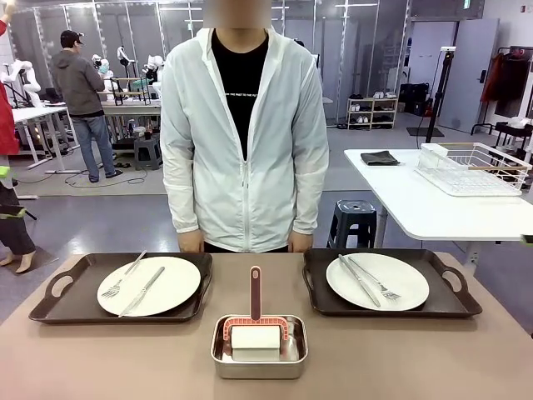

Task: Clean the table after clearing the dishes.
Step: When the left (or right) Handle tray is removed, use the left hand (or right hand) to clean the left (or right) side of the table with the Lint Roller.

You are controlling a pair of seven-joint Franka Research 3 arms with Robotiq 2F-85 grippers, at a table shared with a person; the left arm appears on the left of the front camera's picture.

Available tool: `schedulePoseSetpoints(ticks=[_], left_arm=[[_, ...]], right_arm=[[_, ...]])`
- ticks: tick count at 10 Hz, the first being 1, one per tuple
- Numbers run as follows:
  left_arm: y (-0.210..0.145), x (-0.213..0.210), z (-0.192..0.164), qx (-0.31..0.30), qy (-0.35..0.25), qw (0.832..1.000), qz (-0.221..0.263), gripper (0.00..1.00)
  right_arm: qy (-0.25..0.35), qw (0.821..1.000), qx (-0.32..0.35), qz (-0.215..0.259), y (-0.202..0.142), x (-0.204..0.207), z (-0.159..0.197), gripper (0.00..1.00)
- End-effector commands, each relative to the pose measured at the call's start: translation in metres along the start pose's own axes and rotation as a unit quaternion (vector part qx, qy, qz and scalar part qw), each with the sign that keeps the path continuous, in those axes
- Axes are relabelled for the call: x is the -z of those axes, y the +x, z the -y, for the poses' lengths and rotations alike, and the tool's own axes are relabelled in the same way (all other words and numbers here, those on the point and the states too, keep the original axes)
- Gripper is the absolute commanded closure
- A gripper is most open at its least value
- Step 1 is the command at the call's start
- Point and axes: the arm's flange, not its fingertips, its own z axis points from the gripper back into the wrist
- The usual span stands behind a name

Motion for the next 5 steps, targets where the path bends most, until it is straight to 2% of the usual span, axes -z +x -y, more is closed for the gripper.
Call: schedulePoseSetpoints(ticks=[1, 2, 4, 5], left_arm=[[-0.006, -0.024, -0.004, -0.006, 0.004, 1.0, 0.025, 0.0], [-0.014, -0.042, -0.008, -0.012, 0.024, 0.999, 0.039, 0.0], [-0.031, -0.082, -0.016, -0.034, 0.021, 0.993, 0.11, 0.0], [-0.036, -0.094, -0.019, -0.04, 0.028, 0.992, 0.118, 0.0]], right_arm=[[-0.007, 0.999, 0.012, 0.03, -0.004, -0.027, 0.013, 0.0], [-0.022, 0.999, 0.006, 0.036, -0.009, -0.037, 0.008, 0.0], [-0.036, 0.998, 0.004, 0.048, -0.011, -0.045, 0.001, 0.0], [-0.039, 0.998, 0.007, 0.054, -0.01, -0.046, 0.001, 0.0]])
